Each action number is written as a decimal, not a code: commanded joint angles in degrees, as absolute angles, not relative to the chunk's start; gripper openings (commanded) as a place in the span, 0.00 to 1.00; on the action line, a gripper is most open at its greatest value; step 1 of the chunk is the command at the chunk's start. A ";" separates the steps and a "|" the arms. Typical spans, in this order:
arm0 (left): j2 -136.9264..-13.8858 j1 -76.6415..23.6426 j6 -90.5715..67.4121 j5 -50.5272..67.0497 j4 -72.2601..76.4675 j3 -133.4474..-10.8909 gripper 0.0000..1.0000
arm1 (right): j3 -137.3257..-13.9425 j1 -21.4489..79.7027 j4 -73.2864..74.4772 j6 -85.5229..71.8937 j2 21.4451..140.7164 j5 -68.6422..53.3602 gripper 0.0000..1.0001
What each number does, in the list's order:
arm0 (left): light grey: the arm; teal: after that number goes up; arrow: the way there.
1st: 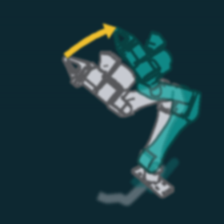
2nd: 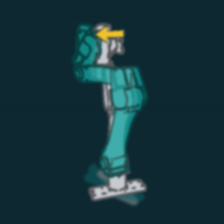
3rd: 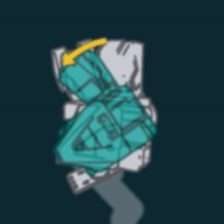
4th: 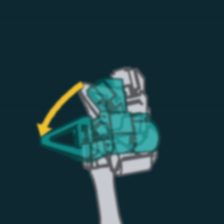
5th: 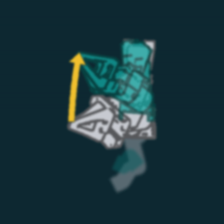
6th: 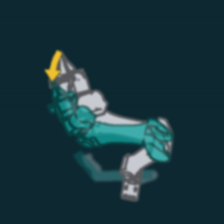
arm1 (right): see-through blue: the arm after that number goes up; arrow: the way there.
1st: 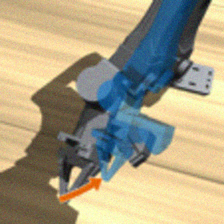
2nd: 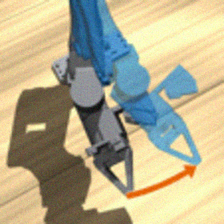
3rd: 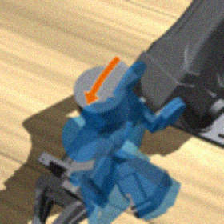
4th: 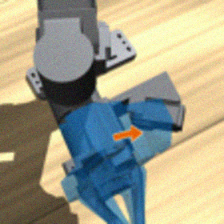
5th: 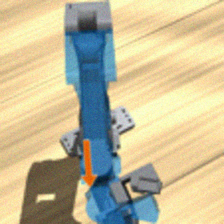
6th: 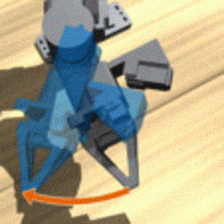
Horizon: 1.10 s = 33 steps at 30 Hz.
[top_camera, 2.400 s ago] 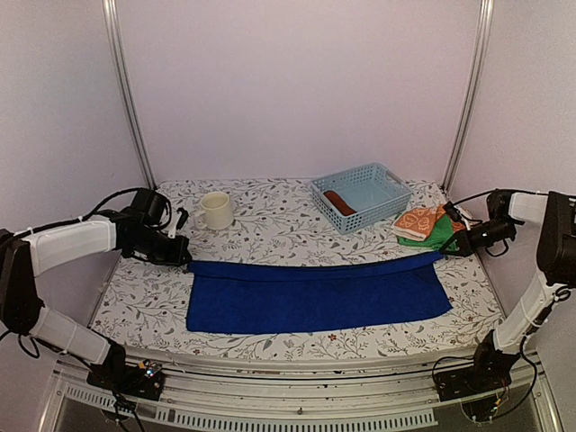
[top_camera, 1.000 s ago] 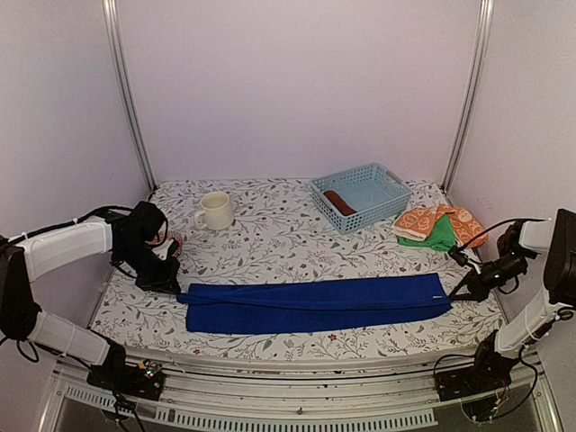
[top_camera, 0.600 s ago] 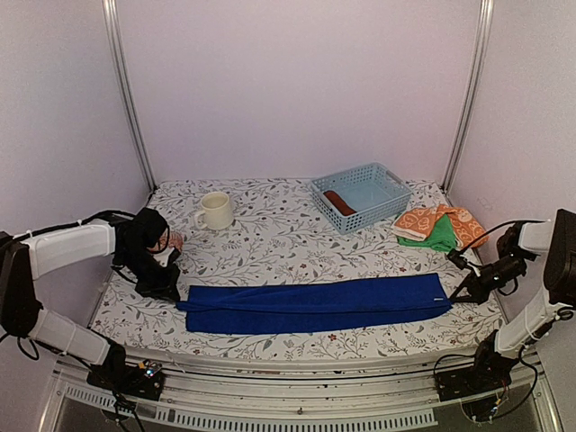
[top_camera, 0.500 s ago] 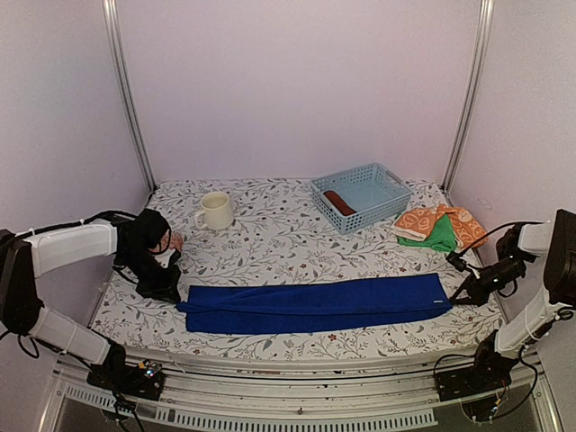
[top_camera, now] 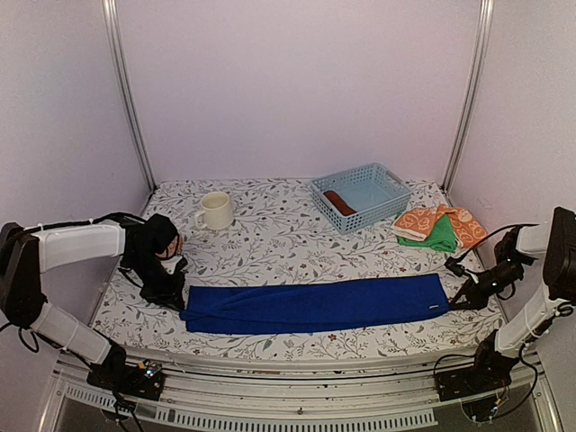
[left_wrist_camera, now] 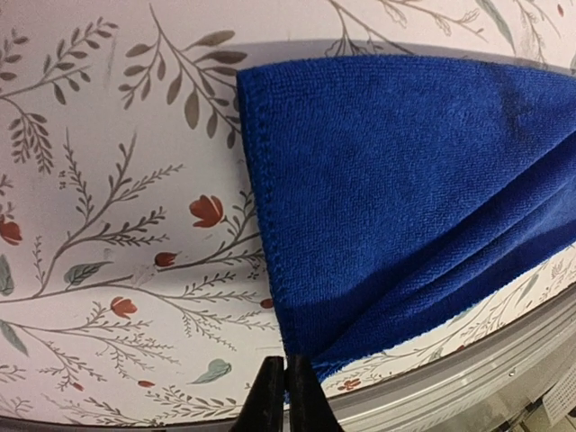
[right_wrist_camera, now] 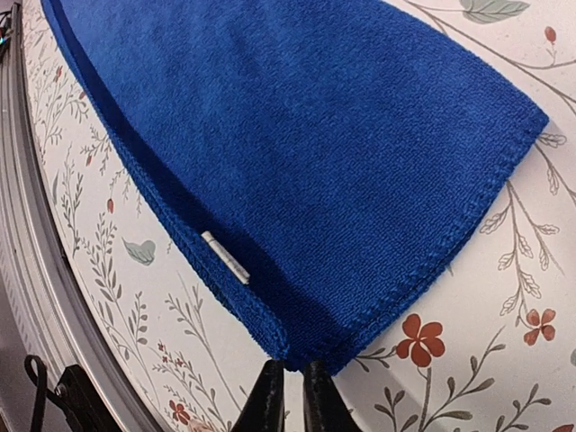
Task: Roll the towels
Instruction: Fold the towel at the center of the board, then adjust the towel at the center of the board.
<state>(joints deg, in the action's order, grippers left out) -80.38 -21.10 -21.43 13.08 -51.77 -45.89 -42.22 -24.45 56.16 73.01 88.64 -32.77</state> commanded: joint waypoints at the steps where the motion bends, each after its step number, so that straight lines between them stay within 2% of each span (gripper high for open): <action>1: -78.25 -21.66 -21.78 13.63 -54.47 -45.28 0.12 | -40.56 -24.66 58.76 77.13 85.99 -29.96 0.16; 5: -72.98 -21.62 -22.17 14.40 -58.65 -47.45 0.20 | -38.30 -24.70 59.42 78.88 77.67 -25.03 0.26; 8: -69.14 -21.39 -21.91 13.41 -59.77 -48.69 0.24 | -41.06 -24.75 61.23 78.67 74.15 -27.13 0.30; 12: -72.18 -20.04 -21.95 11.02 -56.07 -50.66 0.26 | -50.64 -24.78 65.49 76.43 78.51 -35.44 0.32; 17: -78.74 -20.37 -23.74 14.57 -52.43 -51.04 0.23 | -58.63 -24.27 64.53 66.88 83.58 -42.49 0.33; 24: -78.60 -23.12 -27.21 13.38 -45.13 -50.48 0.26 | -53.82 -18.60 53.62 57.32 88.57 -33.88 0.31; 27: -81.14 -23.13 -28.61 7.88 -40.84 -49.94 0.26 | -54.00 -17.15 51.90 53.54 92.18 -34.42 0.30; 33: -87.77 -22.98 -29.18 10.68 -31.36 -48.18 0.10 | -53.52 -15.48 52.31 52.42 96.99 -34.08 0.29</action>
<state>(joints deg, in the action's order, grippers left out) -84.07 -22.87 -28.10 10.44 -39.35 -49.74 -54.30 -16.40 53.67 55.07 95.15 -34.96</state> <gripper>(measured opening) 0.131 0.291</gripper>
